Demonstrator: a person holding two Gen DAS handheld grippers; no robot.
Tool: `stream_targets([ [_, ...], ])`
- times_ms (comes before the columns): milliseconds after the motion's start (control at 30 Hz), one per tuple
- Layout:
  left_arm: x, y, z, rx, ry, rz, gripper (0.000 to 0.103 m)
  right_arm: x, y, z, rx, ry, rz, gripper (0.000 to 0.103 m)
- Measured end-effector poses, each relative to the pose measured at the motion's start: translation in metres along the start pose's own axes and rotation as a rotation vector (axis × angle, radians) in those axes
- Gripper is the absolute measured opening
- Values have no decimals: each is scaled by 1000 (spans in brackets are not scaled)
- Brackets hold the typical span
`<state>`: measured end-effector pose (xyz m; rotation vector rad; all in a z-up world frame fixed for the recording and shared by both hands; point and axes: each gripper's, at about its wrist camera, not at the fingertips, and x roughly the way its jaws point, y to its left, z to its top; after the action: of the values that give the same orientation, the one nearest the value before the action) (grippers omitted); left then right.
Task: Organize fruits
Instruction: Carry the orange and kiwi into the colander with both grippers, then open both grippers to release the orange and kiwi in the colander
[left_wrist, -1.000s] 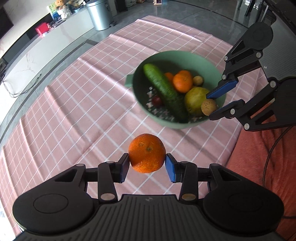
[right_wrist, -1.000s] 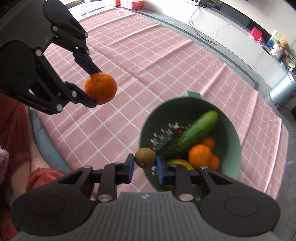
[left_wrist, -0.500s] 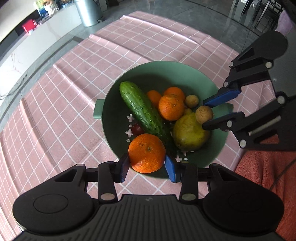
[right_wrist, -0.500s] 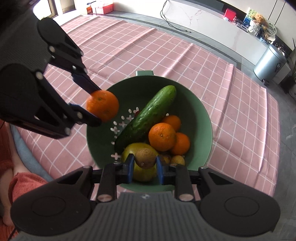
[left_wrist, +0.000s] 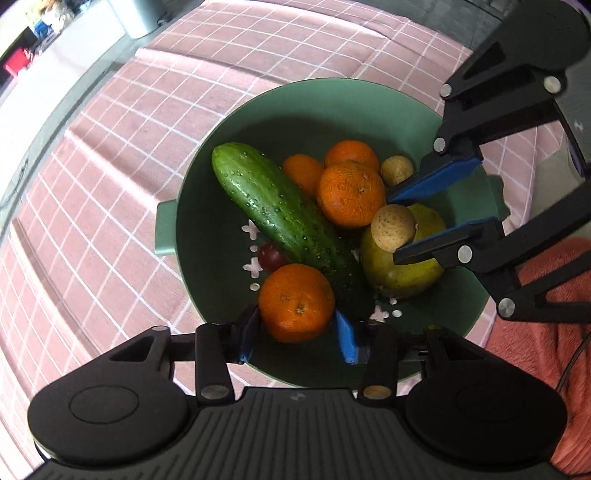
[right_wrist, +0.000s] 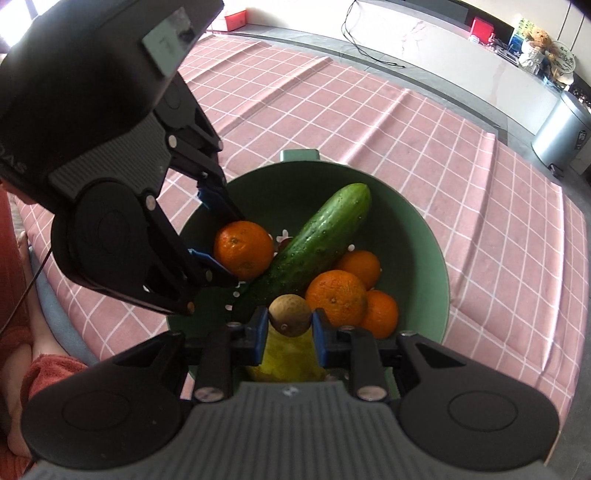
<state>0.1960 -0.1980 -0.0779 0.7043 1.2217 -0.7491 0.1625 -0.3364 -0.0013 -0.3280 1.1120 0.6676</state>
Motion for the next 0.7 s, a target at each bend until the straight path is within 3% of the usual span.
stream_targets([
  [133,-3,-5,-5,32,-15,2,57,5,3,2,-15,4,24,22],
  [200,-8,-5,-6,35,-25,-9,65,6,5,4,-27,5,35,22],
  [500,-49,4,-15,36,-76,-11,66,16,16,14,-36,71,109,22],
  [700,-57,10,-27,-5,-43,11,66,33,18,24,-4,143,128,22],
])
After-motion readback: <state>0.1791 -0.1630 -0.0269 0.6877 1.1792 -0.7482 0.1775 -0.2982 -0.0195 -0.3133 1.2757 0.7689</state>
